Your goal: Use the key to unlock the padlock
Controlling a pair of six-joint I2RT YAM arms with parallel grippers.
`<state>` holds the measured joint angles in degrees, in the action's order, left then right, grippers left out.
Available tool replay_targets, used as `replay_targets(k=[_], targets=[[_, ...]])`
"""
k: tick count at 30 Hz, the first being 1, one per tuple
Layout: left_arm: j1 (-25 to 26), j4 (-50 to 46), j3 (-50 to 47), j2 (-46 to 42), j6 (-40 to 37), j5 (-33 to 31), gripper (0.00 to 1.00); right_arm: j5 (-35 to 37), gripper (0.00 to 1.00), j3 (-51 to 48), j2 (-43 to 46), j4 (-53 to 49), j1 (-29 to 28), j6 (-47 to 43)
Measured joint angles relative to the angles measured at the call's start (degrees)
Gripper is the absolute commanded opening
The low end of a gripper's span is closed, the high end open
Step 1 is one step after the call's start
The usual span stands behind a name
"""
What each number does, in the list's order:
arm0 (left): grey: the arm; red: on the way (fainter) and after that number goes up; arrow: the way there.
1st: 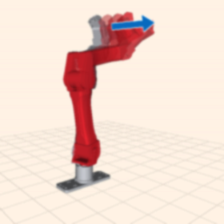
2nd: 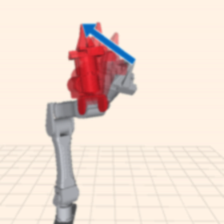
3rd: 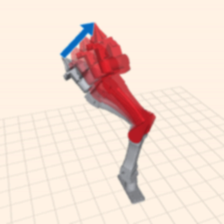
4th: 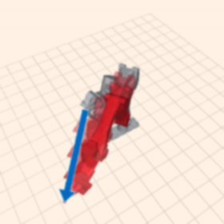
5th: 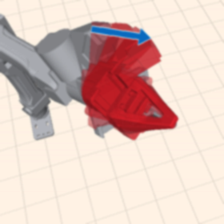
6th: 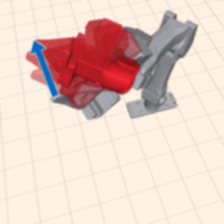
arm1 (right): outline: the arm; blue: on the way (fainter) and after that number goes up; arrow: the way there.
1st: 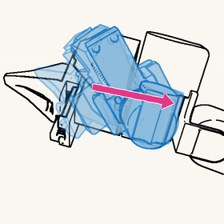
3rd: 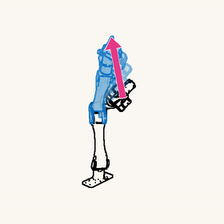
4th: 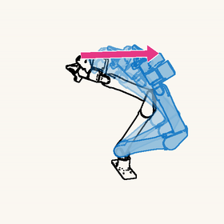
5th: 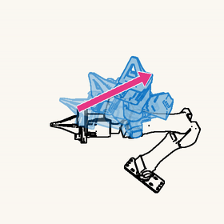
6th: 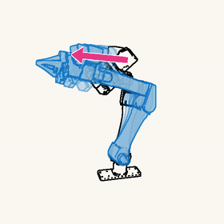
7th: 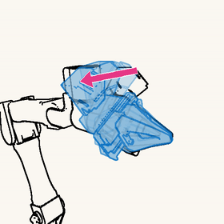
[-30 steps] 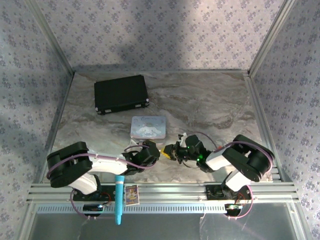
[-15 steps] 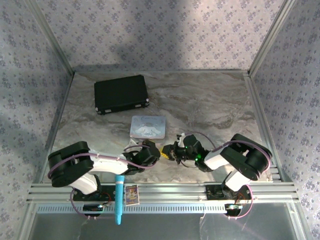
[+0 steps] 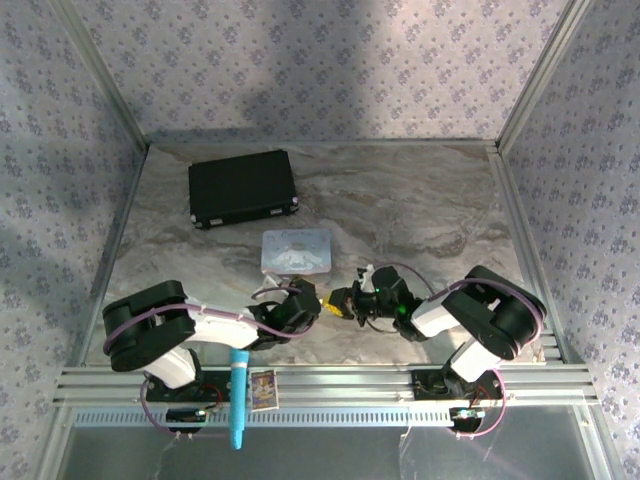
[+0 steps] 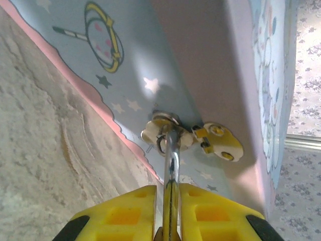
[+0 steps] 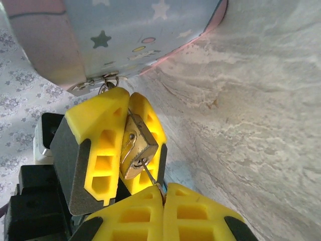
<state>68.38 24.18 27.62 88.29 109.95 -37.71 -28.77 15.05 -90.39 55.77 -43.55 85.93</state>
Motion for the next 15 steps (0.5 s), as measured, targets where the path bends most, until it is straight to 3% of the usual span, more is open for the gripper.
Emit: replay_targets(k=[6,15], targets=[[0.11,3.34,-0.57,0.0,-0.44,2.71,0.0,-1.01,0.0,-0.33,2.64,-2.6,2.99,-2.75],[0.52,4.22,-0.83,0.96,-0.44,3.39,0.0,2.27,0.0,-0.59,3.8,-3.65,1.2,-3.02]])
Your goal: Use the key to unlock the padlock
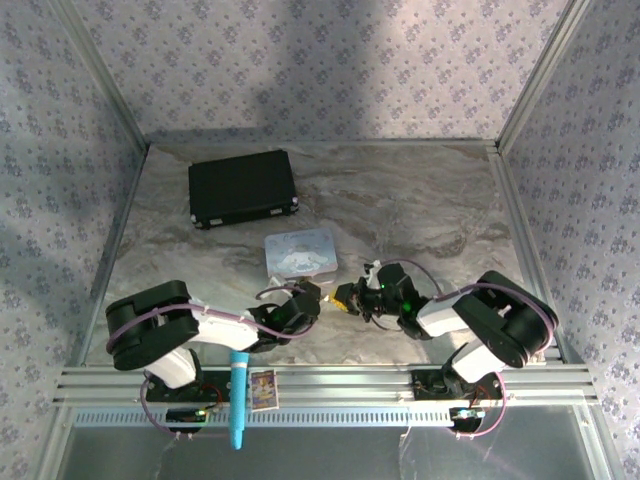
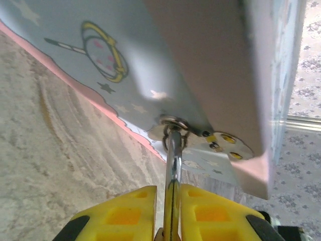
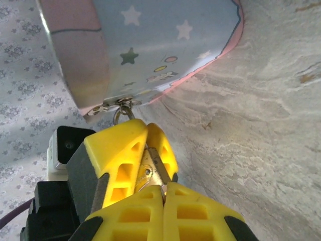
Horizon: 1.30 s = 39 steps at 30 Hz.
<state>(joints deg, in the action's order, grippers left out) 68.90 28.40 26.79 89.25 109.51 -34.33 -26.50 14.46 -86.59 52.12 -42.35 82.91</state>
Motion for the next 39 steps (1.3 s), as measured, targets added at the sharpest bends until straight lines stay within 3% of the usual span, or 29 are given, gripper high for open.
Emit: replay_targets(k=[16,28,35,39], targets=[[0.59,-5.05,2.32,0.02,3.08,-0.92,0.0,9.11,0.0,-1.53,4.81,-3.56,-5.07,0.74],[0.59,-3.87,2.54,0.09,3.13,-0.37,0.02,9.2,0.0,-1.84,0.85,2.8,-7.34,3.21],[0.37,-7.52,3.19,-0.28,4.0,1.75,0.18,10.91,0.0,-3.89,14.34,-8.24,-5.7,0.11],[0.39,-13.33,4.96,-0.33,4.11,4.44,0.22,11.43,0.0,-3.17,23.19,-18.97,-3.54,-4.09]])
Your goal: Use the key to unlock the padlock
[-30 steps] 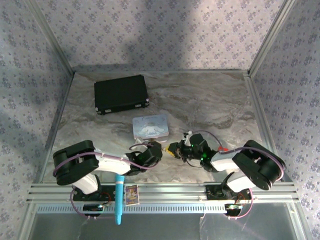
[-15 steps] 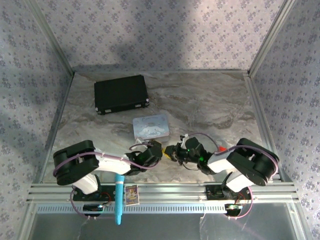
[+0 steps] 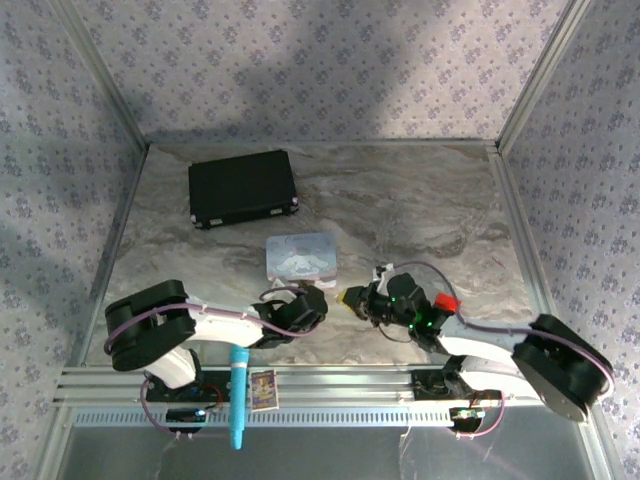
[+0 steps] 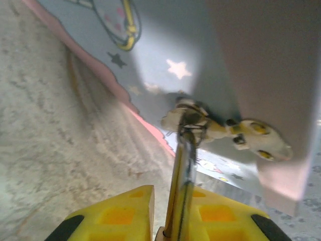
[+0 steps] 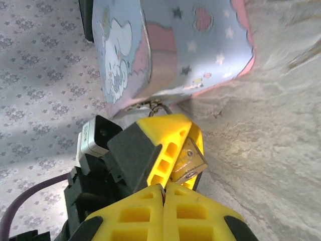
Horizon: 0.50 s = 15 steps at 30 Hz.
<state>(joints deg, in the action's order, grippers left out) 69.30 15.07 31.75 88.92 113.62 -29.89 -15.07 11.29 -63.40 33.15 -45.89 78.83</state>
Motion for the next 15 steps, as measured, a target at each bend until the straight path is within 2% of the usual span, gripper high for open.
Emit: replay_targets(k=[5,7,10,11,12,15], targets=[[0.35,-2.62,-0.15,-0.07,1.14,1.53,0.28,0.11,0.0,0.79,5.18,-9.6,3.02,-3.98],[0.46,-3.04,-0.72,-0.22,2.01,2.25,0.36,0.07,0.0,0.92,5.44,-12.2,3.78,-5.16],[0.76,-3.43,-1.33,-1.36,3.13,2.25,0.43,-0.35,0.0,1.31,4.92,-14.4,4.02,-6.45],[0.92,-3.8,-1.38,-1.66,3.37,2.14,0.48,-0.44,0.0,1.46,4.61,-14.75,4.02,-6.73],[1.14,-4.39,-1.44,-2.25,3.67,1.97,0.56,-0.63,0.0,1.73,4.22,-15.04,4.02,-6.97],[1.95,-7.63,-1.51,-5.44,4.13,0.68,0.86,-0.83,0.0,2.69,3.34,-15.23,4.02,-8.22]])
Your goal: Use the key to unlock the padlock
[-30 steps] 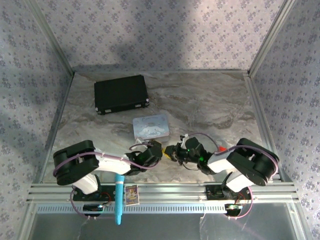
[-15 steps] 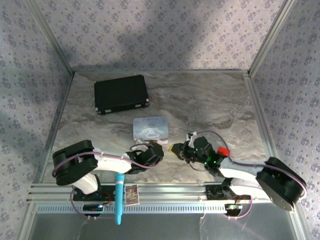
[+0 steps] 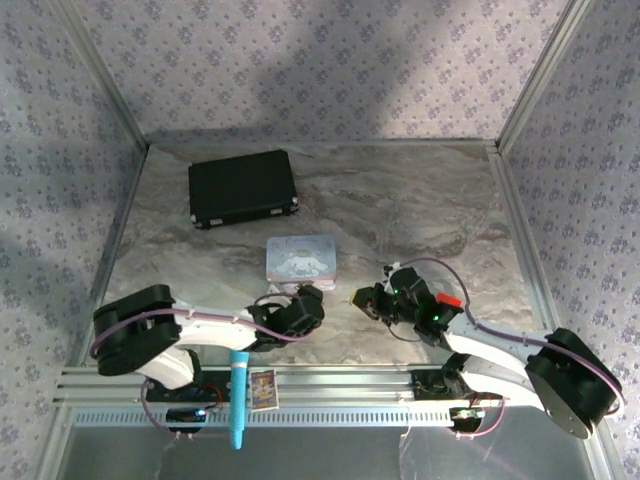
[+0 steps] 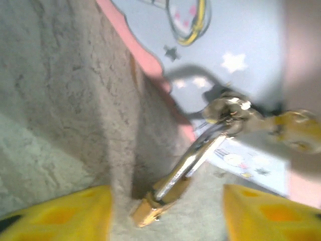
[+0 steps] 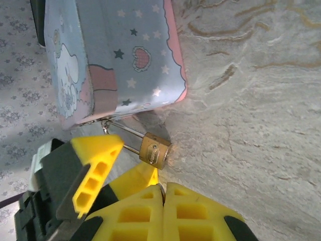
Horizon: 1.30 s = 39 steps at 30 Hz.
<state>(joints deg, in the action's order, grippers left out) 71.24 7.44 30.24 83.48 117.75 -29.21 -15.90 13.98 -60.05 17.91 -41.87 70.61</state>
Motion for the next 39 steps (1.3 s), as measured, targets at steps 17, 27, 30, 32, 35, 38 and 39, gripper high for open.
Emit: replay_targets(k=[17,27,30,32,35,38,39], targets=[[5.03,0.46,-1.44,-17.38,-16.11,-13.29,0.54,7.43,0.0,4.24,2.05,5.11,-9.25,-1.97],[5.4,15.13,-5.4,-14.14,-17.99,-12.37,0.38,10.82,0.0,4.74,3.5,7.78,-11.52,-1.4],[5.4,17.97,-5.42,-13.92,-18.6,-12.37,0.32,11.08,0.0,5.31,2.95,8.63,-12.31,-1.4],[5.38,19.41,-5.44,-13.86,-18.71,-12.35,0.27,11.23,0.0,5.44,2.6,9.16,-12.41,-1.25],[5.38,20.81,-5.44,-13.31,-18.64,-12.22,0.18,11.3,0.0,5.46,1.57,10.19,-12.48,-0.85],[5.4,21.44,-5.44,-13.03,-18.73,-12.17,0.09,11.52,0.0,5.46,0.11,11.13,-12.85,-0.35],[5.38,21.29,-5.44,-13.03,-18.84,-12.28,0.05,11.67,0.0,5.46,-0.26,11.52,-12.94,-0.09]])
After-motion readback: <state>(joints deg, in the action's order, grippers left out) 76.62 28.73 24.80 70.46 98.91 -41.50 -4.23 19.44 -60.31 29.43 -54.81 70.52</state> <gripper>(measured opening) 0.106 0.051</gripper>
